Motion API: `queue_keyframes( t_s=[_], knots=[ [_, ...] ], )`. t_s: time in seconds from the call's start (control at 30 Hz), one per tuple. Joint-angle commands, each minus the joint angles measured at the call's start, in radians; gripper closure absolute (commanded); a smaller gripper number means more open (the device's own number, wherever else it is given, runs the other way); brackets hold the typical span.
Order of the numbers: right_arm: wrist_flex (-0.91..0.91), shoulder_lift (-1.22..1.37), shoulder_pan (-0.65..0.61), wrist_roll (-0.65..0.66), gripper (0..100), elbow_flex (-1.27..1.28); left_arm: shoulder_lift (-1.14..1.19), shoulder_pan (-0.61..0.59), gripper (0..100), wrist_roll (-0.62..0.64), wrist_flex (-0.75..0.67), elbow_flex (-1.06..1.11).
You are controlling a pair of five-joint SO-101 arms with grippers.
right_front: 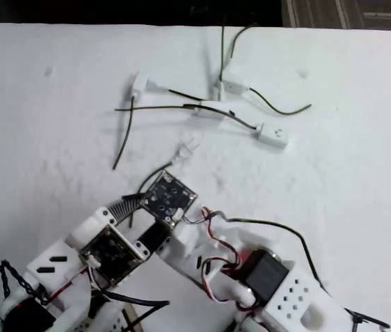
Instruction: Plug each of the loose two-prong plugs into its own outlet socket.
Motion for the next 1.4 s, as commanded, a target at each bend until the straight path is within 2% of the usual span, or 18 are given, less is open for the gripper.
queue_keyframes(
  t_s=[0.0,0.23,0.4,0.57,0.77,1.37],
  knots=[
    [-0.07,-0.004,0.028,0.009,98.1,0.015,-0.001,-0.042,87,-0.008,-0.003,-0.035],
    [-0.348,0.035,0.196,0.009,98.1,0.144,-0.001,-0.357,87,-0.005,0.005,-0.023],
    [-0.599,0.234,0.275,0.0,98.1,0.207,-0.001,-0.495,87,-0.002,-0.017,0.068],
    [-0.808,0.499,0.332,-0.021,98.1,0.178,-0.001,-0.579,87,0.002,-0.081,0.186],
    [-0.912,0.676,0.363,-0.071,98.1,0.138,-0.001,-0.618,87,0.002,-0.147,0.282],
    [-1.096,0.737,0.377,-0.061,98.1,0.176,-0.001,-0.618,87,0.002,-0.152,0.298]
  ],
)
